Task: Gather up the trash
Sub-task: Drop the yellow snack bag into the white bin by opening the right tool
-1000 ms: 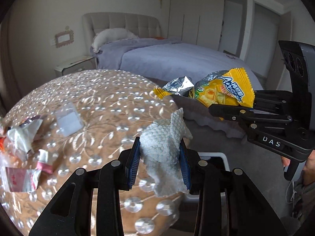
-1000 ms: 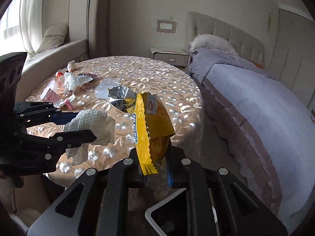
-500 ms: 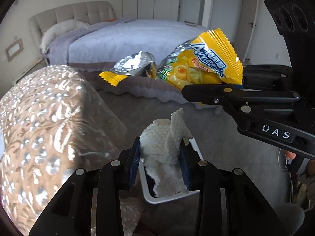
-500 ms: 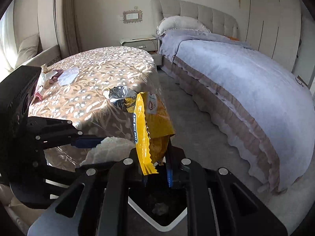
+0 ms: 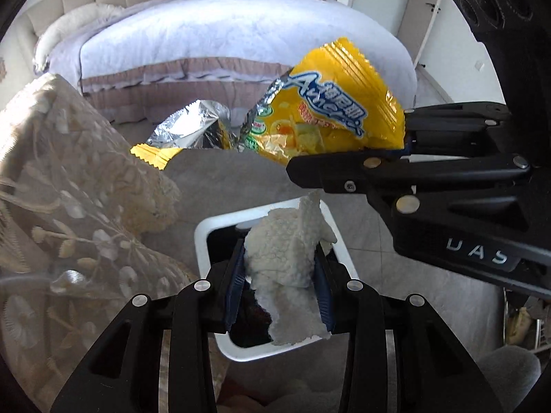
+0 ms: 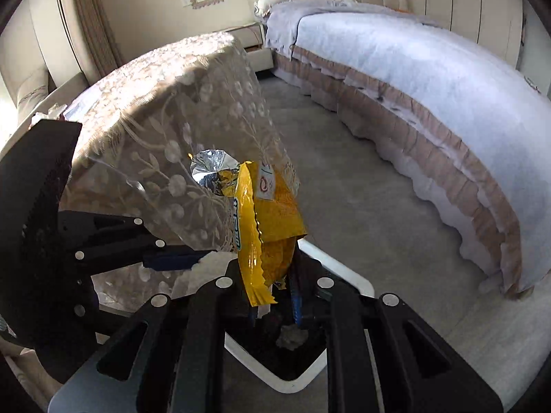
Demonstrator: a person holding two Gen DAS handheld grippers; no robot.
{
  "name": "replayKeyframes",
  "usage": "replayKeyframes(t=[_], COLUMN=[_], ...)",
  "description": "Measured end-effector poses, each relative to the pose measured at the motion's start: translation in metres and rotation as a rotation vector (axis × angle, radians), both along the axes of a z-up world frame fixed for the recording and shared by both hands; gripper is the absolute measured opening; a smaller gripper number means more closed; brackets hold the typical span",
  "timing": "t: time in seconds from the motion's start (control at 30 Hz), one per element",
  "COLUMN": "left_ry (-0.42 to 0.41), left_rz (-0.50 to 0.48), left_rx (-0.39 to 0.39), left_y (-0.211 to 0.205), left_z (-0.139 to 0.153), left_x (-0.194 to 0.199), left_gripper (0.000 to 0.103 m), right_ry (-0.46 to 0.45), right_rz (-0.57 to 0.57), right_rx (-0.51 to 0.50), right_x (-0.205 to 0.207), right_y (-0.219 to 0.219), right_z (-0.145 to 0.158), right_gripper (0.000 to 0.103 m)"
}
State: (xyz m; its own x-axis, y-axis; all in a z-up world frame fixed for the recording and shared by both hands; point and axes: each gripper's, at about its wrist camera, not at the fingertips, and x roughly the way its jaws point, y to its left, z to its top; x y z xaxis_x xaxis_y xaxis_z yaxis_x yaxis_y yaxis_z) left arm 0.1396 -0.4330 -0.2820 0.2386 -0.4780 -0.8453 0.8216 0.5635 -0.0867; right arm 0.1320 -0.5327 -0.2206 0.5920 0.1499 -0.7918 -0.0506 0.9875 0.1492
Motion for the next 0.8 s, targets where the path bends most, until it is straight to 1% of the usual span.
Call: replayKeyframes(t=[0.07, 0.1, 0.17, 0.2, 0.23, 0.33, 0.37, 0.5, 0.57, 0.6, 0.63, 0.67, 0.7, 0.73, 0.8], left_ry=[0.022, 0.032, 0.053, 0.062, 0.066, 0.104, 0.103, 0.069, 0.047, 0.036, 0.031, 0.03, 0.032, 0.028, 0.024], left_rz=[0.004, 0.003, 0.005, 0.008, 0.012, 0.003, 0.009, 0.015, 0.012, 0.013, 0.014, 0.017, 0.013, 0.015, 0.014], left_rx=[0.012, 0.021, 0.039, 0.035, 0.026, 0.02, 0.026, 0.05, 0.061, 0.066, 0.067, 0.063, 0.065, 0.066, 0.058], left_y=[-0.003, -0.006, -0.009, -0.011, -0.011, -0.012, -0.012, -0.013, -0.009, -0.007, -0.006, -0.004, -0.004, -0.003, -0.001], left_z=[-0.008, -0.011, -0.019, -0.021, -0.023, -0.031, -0.033, -0.031, -0.029, -0.028, -0.027, -0.025, -0.027, -0.026, -0.023], left_x=[0.006, 0.01, 0.013, 0.015, 0.015, 0.018, 0.019, 0.019, 0.01, 0.009, 0.009, 0.009, 0.009, 0.009, 0.007], left_gripper=[0.037, 0.039, 0.058, 0.084, 0.099, 0.098, 0.098, 0.098, 0.098, 0.098, 0.098, 0.098, 0.098, 0.098, 0.098], right_ry=[0.026, 0.037, 0.056, 0.067, 0.079, 0.11, 0.118, 0.142, 0.152, 0.157, 0.158, 0.148, 0.135, 0.129, 0.117], right_rz=[0.006, 0.008, 0.01, 0.009, 0.007, 0.0, 0.0, 0.006, 0.012, 0.015, 0.018, 0.011, -0.005, -0.011, -0.019], right_rx=[0.011, 0.011, 0.016, 0.018, 0.019, 0.021, 0.022, 0.027, 0.027, 0.029, 0.031, 0.031, 0.025, 0.023, 0.02], right_x=[0.004, 0.006, 0.009, 0.011, 0.012, 0.014, 0.014, 0.017, 0.017, 0.018, 0.018, 0.017, 0.016, 0.016, 0.015], right_y=[-0.002, -0.004, -0.005, -0.005, -0.006, -0.007, -0.006, -0.004, -0.001, -0.001, 0.001, 0.002, 0.002, 0.002, 0.001], right_z=[-0.012, -0.017, -0.025, -0.029, -0.034, -0.045, -0.047, -0.056, -0.059, -0.06, -0.06, -0.058, -0.057, -0.055, -0.052], right_gripper=[0.016, 0.016, 0.016, 0.016, 0.016, 0.016, 0.016, 0.016, 0.017, 0.022, 0.049, 0.068, 0.089, 0.096, 0.098])
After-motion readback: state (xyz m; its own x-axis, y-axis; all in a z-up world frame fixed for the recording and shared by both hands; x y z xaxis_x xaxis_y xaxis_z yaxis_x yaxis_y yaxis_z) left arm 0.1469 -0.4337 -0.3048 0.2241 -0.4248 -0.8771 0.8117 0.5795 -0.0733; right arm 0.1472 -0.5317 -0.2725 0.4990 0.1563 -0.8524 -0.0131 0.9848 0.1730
